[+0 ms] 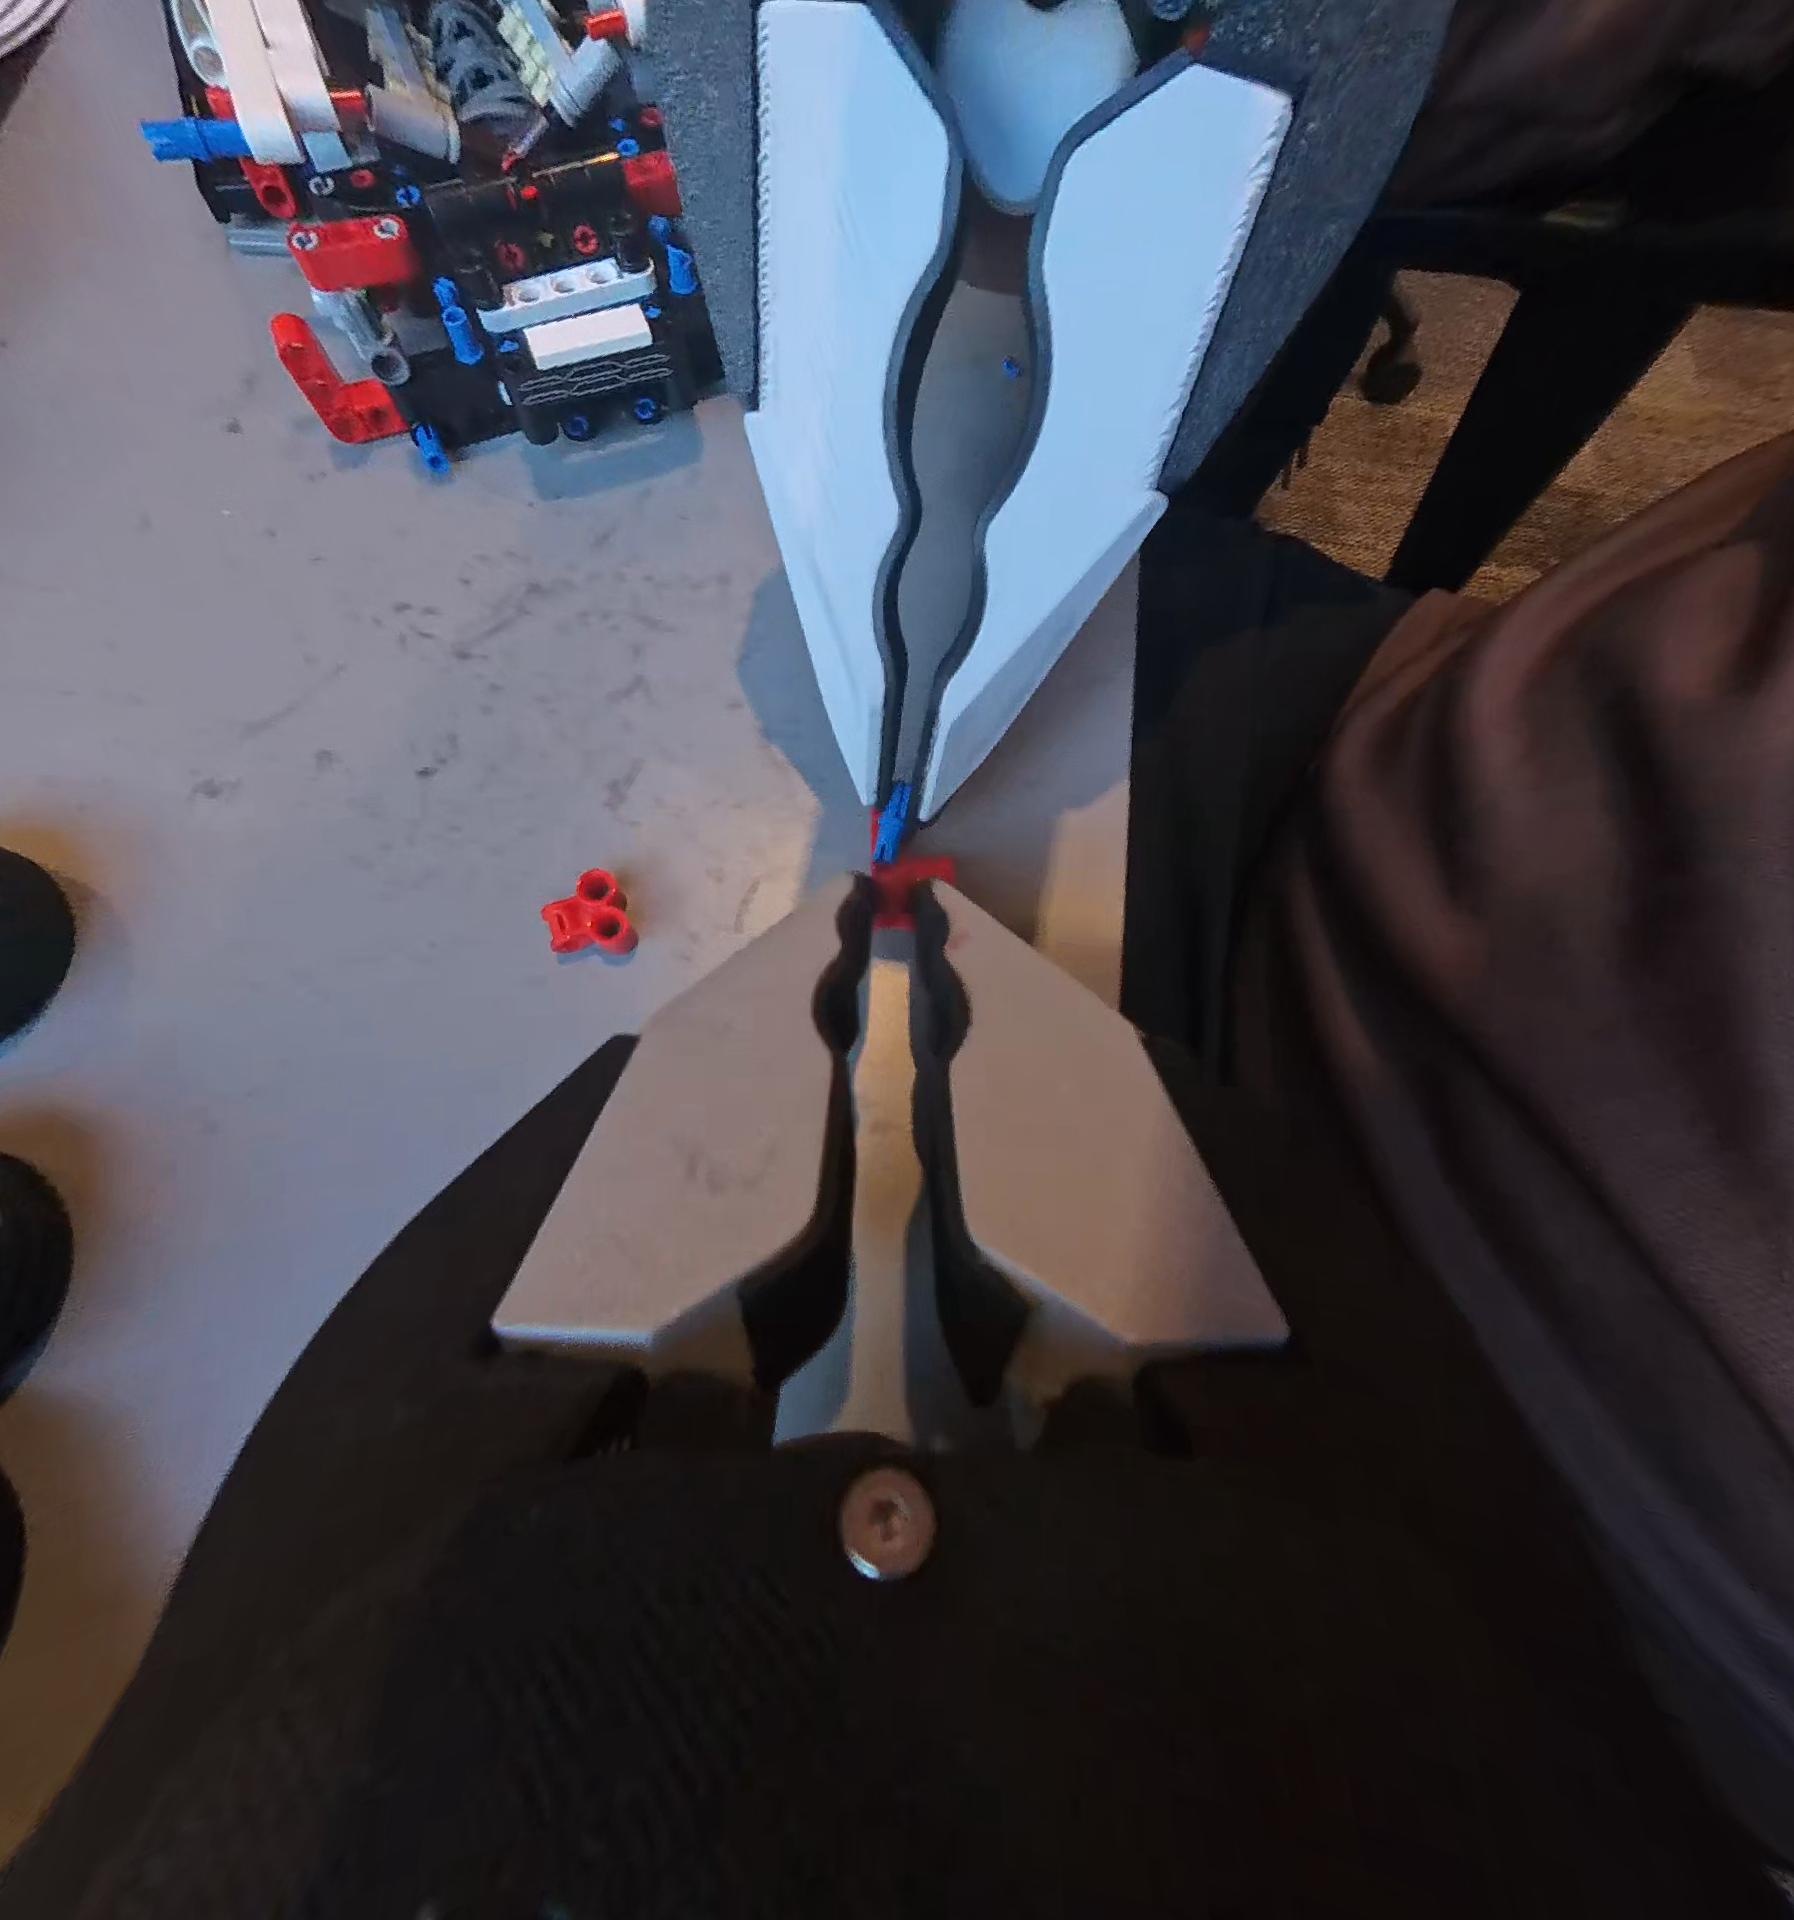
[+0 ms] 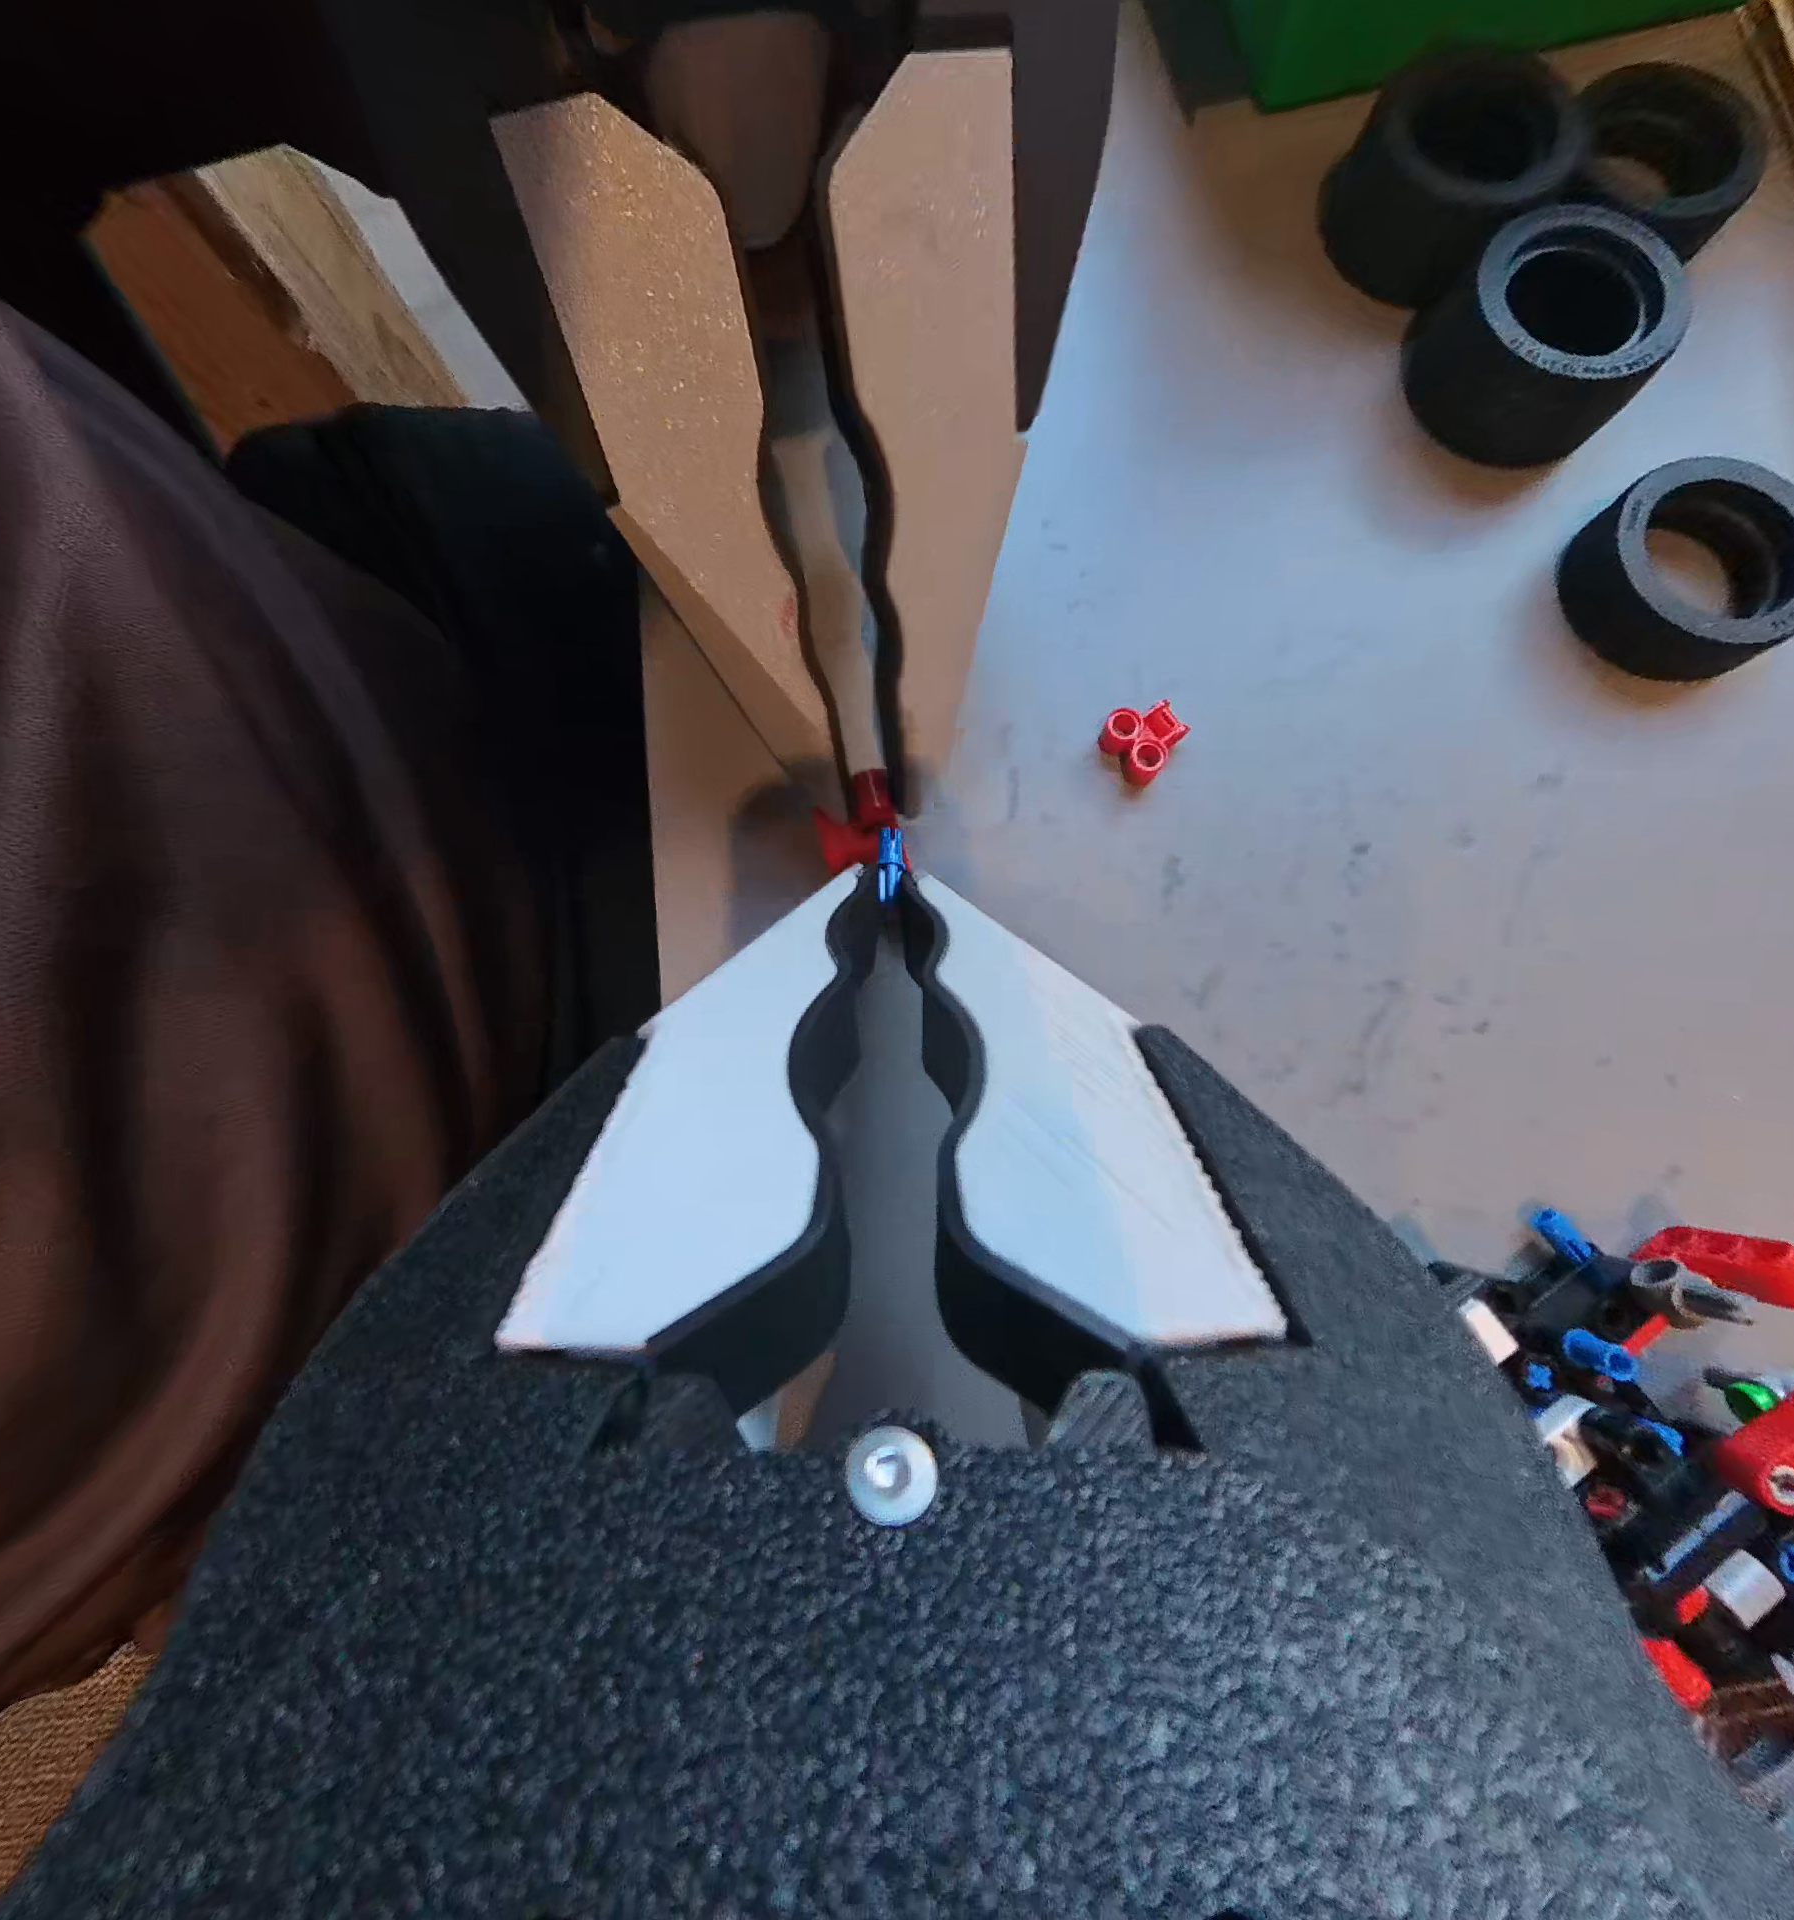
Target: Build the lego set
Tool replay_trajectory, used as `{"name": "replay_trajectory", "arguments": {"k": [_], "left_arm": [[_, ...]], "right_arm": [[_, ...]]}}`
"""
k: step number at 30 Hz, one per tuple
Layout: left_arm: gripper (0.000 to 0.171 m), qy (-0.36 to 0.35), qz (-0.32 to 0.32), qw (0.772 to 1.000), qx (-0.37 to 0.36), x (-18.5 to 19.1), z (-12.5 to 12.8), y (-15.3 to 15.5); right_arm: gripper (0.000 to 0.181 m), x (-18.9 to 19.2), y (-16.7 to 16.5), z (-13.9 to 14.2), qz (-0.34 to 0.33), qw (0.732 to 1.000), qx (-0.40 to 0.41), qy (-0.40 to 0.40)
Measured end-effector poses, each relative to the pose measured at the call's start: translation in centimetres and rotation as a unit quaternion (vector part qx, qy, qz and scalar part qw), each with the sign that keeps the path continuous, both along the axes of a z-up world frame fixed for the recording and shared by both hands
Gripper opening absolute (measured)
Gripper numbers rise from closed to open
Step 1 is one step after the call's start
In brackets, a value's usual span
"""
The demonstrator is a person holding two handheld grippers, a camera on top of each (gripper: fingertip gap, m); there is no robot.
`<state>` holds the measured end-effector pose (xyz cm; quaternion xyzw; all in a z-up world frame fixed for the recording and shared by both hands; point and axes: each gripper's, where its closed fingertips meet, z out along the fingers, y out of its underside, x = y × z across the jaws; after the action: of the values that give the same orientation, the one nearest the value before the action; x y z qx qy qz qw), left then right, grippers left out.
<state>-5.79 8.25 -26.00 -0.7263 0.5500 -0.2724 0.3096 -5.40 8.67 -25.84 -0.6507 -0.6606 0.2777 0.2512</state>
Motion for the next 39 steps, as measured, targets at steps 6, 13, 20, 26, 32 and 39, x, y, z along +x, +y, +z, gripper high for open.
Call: {"name": "replay_trajectory", "arguments": {"k": [6,13,20,26,32,39], "left_arm": [[0.004,0.001,-0.029,1.0,0.01,0.1,0.0,0.0],[0.004,0.001,-0.059,0.998,0.015,0.0,0.0,-0.2],[0.004,0.001,-0.083,0.996,0.014,-0.4,0.0,-0.1],[0.004,-0.001,-0.098,0.995,0.009,-0.7,0.0,-0.1],[0.004,-0.001,-0.116,0.993,0.006,-0.7,0.0,-0.4],[0.004,-0.001,-0.116,0.993,0.008,-0.9,0.0,-0.4]], "right_arm": [[0.004,-0.2,-0.2,0.1,0.009,1.0,-0.008,0.003],[0.003,-0.3,-0.4,0.0,0.02,1.0,-0.004,0.01],[0.002,-0.9,-0.4,-0.2,0.024,0.999,-0.026,0.02],[0.001,-1.2,-0.4,-0.2,0.026,0.999,0.011,0.041],[0.002,-1.3,-0.7,0.2,0.062,0.997,-0.039,0.038],[0.002,-1.5,-0.6,0.2,0.064,0.995,-0.061,0.043]]}}
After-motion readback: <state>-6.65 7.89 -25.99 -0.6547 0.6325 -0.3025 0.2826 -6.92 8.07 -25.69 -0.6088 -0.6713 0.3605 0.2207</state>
